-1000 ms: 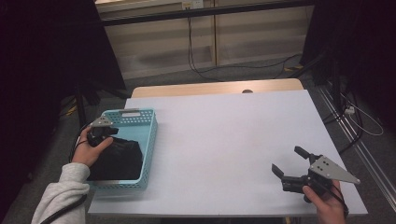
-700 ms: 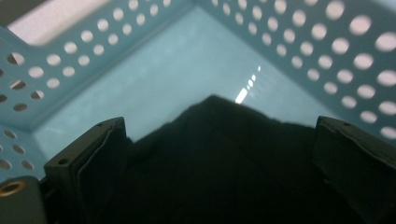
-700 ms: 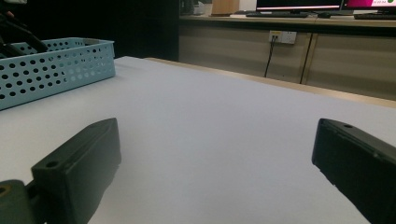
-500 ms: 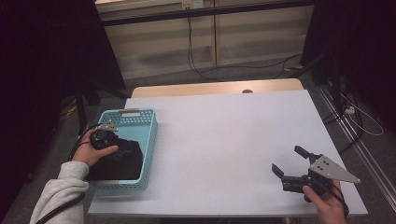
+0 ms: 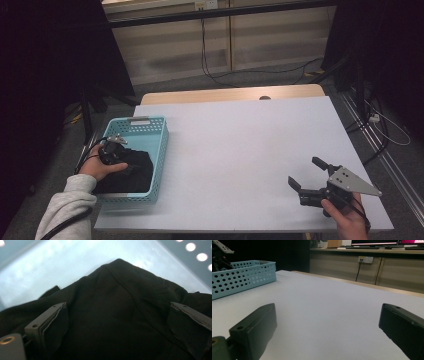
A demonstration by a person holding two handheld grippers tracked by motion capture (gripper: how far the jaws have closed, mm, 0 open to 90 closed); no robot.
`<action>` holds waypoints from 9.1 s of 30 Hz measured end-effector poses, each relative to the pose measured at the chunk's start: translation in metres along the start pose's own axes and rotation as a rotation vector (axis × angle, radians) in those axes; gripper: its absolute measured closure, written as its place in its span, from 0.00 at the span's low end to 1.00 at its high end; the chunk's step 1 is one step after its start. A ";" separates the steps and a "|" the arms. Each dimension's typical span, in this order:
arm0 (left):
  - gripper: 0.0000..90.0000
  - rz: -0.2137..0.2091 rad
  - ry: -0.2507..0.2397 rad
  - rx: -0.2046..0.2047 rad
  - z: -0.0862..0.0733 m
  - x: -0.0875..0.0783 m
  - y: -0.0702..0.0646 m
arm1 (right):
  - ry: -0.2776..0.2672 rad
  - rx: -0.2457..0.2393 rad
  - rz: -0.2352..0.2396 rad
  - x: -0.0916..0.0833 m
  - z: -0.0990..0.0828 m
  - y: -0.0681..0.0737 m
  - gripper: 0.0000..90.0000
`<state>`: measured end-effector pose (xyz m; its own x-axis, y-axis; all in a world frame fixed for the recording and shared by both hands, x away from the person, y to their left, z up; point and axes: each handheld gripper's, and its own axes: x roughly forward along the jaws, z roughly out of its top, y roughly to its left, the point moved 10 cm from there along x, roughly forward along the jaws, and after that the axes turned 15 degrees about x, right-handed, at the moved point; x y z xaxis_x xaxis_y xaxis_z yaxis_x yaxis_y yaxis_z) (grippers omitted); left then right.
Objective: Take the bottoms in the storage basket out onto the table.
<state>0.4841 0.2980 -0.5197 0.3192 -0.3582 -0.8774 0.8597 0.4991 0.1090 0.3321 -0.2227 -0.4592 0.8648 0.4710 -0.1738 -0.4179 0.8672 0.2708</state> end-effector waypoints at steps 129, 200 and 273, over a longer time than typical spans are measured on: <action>0.55 0.069 0.092 -0.331 0.024 0.014 -0.011 | -0.010 0.008 0.013 0.000 0.004 0.000 0.01; 0.79 0.036 -0.366 -0.124 0.233 -0.073 -0.088 | -0.001 0.013 0.006 0.001 0.002 -0.003 0.01; 0.14 -0.003 -0.424 -0.069 0.179 0.035 -0.160 | 0.410 -0.059 0.102 0.071 -0.031 0.044 0.98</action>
<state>0.4291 0.0638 -0.4844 0.4646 -0.6452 -0.6065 0.8368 0.5439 0.0625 0.3667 -0.1456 -0.4894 0.6410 0.5700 -0.5141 -0.5214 0.8148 0.2534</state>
